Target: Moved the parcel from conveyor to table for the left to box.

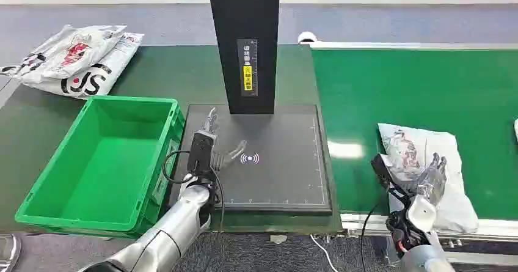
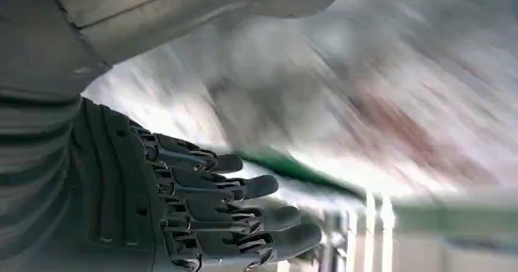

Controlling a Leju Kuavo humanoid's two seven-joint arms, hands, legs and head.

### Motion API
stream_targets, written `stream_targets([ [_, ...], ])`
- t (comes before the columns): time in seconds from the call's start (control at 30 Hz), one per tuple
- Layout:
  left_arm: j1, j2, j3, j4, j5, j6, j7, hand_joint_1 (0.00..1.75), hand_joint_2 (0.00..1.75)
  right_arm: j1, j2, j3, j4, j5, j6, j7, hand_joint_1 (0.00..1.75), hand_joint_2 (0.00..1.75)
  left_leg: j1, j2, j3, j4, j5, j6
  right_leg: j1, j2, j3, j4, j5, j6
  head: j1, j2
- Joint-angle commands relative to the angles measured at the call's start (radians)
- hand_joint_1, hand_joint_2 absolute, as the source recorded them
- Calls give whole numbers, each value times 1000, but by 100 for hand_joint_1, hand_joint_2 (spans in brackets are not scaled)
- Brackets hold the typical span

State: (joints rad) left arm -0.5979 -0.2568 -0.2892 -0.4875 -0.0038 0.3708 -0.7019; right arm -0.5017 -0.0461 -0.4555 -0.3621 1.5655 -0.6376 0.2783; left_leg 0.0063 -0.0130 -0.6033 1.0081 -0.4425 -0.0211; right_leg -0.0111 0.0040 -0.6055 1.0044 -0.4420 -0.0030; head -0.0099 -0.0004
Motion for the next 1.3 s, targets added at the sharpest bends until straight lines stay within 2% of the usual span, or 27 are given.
stream_targets([
  [0.03,-96,18,51,82,-4,-62,4,0,175,79,-70,273,150,-9,554,322,0,175,1,0,3,-1,-1,0,1,-1,4,-2,-1,-1,0,0],
  [0.07,-100,16,51,88,-6,-65,4,0,175,90,-72,276,153,-3,587,326,0,175,2,-1,2,0,-1,0,2,-2,3,-2,-1,0,0,0],
  [0.1,-88,21,67,75,5,-53,4,0,175,125,-59,252,145,-26,652,317,175,175,1,-3,4,-1,-1,0,2,-5,5,-3,-2,0,0,0],
  [0.13,-77,27,68,59,4,-59,4,0,175,139,-51,254,142,-21,639,319,175,175,4,2,8,-1,-2,0,4,1,8,-4,0,0,-2,0],
  [0.17,-69,31,71,45,3,-58,4,0,175,143,-46,249,141,-24,612,313,175,175,5,-2,12,-3,-2,0,4,-3,13,-8,0,0,-2,0],
  [0.23,-68,33,71,44,2,-70,4,0,175,135,-44,251,148,-20,627,315,175,175,9,-4,21,-3,-5,2,9,-5,26,-13,-7,4,0,0],
  [0.27,-70,30,66,44,-3,-77,4,0,175,132,-45,246,152,-24,648,314,175,175,11,-4,31,-1,-12,3,11,-6,33,-14,-12,3,0,0],
  [0.33,-69,30,65,44,-3,-79,4,0,175,133,-46,246,152,-24,651,314,175,175,10,-8,33,-2,-12,5,11,-9,37,-15,-13,5,0,0],
  [0.4,-67,27,65,42,-4,-78,4,0,175,135,-50,245,152,-24,652,314,175,175,13,-5,39,1,-17,6,11,-6,43,-15,-16,6,0,0],
  [0.43,-67,27,65,42,-4,-78,4,0,175,135,-50,245,152,-24,652,314,175,175,12,-7,35,-1,-14,7,10,-9,41,-18,-13,7,0,0],
  [0.63,-67,27,65,42,-4,-78,4,0,175,135,-50,245,152,-24,652,314,175,175,14,-5,46,2,-21,9,11,-5,54,-21,-16,8,0,0],
  [1.0,-55,24,62,32,-7,-88,4,0,175,132,-48,237,144,-29,667,308,175,175,12,-6,46,-2,-22,12,10,-7,55,-25,-16,10,0,0],
  [1.07,-53,26,65,30,-11,-85,4,0,175,130,-47,228,136,-30,618,303,175,175,13,-6,47,0,-24,12,11,-6,57,-25,-17,10,0,0],
  [1.17,-39,35,80,9,-18,-73,4,0,175,105,-38,215,118,-28,441,274,175,175,11,-6,44,-2,-21,13,9,-7,53,-26,-15,11,0,0],
  [1.23,-23,43,93,-15,-24,-55,4,0,175,82,-26,211,95,-29,300,232,175,175,12,-2,45,0,-23,13,9,-3,53,-25,-15,11,0,0],
  [1.27,-10,54,95,-46,-70,75,4,0,175,160,70,84,-41,-162,116,82,175,175,12,0,46,1,-25,12,9,0,55,-23,-16,11,0,0],
  [1.3,-7,62,106,-56,-74,72,4,0,175,63,157,-50,-481,-177,-60,-420,175,175,11,0,43,-1,-23,13,8,0,53,-24,-15,11,0,0],
])
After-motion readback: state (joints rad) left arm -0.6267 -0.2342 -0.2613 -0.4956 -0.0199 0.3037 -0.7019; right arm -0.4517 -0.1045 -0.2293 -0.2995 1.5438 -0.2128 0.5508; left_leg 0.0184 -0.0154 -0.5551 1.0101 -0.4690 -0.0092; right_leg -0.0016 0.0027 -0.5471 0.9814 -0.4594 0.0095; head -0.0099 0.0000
